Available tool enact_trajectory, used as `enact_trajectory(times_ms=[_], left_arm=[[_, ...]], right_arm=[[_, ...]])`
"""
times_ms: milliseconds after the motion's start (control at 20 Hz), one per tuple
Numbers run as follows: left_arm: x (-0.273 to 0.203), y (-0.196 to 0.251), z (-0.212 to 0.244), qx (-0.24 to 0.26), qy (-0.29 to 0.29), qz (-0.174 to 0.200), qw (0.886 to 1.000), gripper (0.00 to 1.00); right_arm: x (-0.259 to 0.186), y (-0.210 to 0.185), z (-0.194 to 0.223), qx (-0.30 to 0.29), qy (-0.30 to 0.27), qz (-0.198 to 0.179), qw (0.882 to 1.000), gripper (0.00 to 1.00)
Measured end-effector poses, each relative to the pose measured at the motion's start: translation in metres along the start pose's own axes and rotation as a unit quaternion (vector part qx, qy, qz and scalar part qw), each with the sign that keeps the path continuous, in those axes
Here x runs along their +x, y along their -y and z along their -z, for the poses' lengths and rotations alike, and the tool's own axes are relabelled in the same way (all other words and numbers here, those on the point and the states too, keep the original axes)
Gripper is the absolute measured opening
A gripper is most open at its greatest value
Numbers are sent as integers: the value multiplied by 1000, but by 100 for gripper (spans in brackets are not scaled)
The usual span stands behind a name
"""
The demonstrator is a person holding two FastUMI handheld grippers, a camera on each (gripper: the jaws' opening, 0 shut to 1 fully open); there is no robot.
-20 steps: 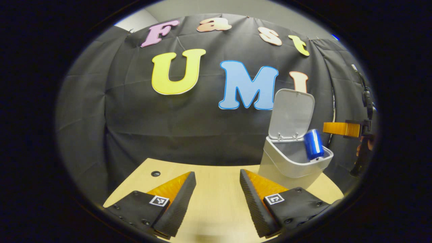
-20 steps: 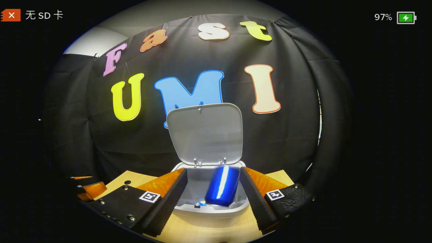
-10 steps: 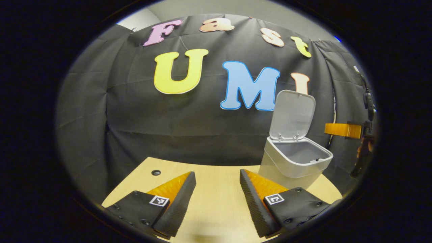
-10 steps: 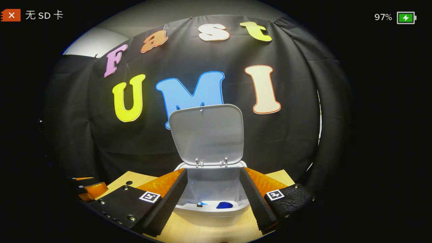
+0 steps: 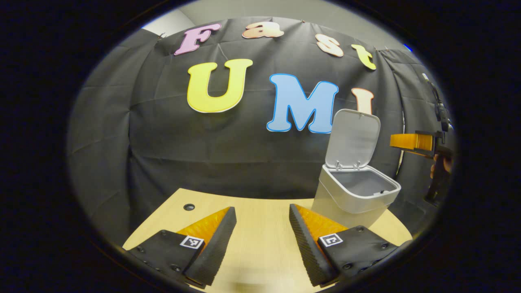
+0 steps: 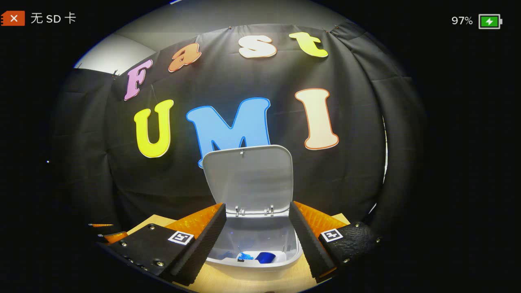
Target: Press the lid of the desktop garbage bin to open it, pick up the crumpled paper on the desktop and throw it into the bin, then pick up the pop can on the desktop and drop it into the bin, and finally close the garbage bin lid.
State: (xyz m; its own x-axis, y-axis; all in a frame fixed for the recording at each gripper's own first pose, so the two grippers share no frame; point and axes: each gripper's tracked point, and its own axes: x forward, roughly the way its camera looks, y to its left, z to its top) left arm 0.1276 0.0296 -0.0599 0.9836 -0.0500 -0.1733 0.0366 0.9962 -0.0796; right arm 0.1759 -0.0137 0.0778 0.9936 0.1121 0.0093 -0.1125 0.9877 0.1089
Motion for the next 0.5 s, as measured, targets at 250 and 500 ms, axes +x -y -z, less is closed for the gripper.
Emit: enact_trajectory(times_ms=[250, 500], left_arm=[[-4, -9, -1, 7, -1, -7, 1000, 89], [-8, -23, 0, -2, -6, -16, 1000, 88]], right_arm=[[22, -7, -36, -4, 25, -6, 1000, 98], [45, -10, -74, 24, 55, 3, 998, 97]])
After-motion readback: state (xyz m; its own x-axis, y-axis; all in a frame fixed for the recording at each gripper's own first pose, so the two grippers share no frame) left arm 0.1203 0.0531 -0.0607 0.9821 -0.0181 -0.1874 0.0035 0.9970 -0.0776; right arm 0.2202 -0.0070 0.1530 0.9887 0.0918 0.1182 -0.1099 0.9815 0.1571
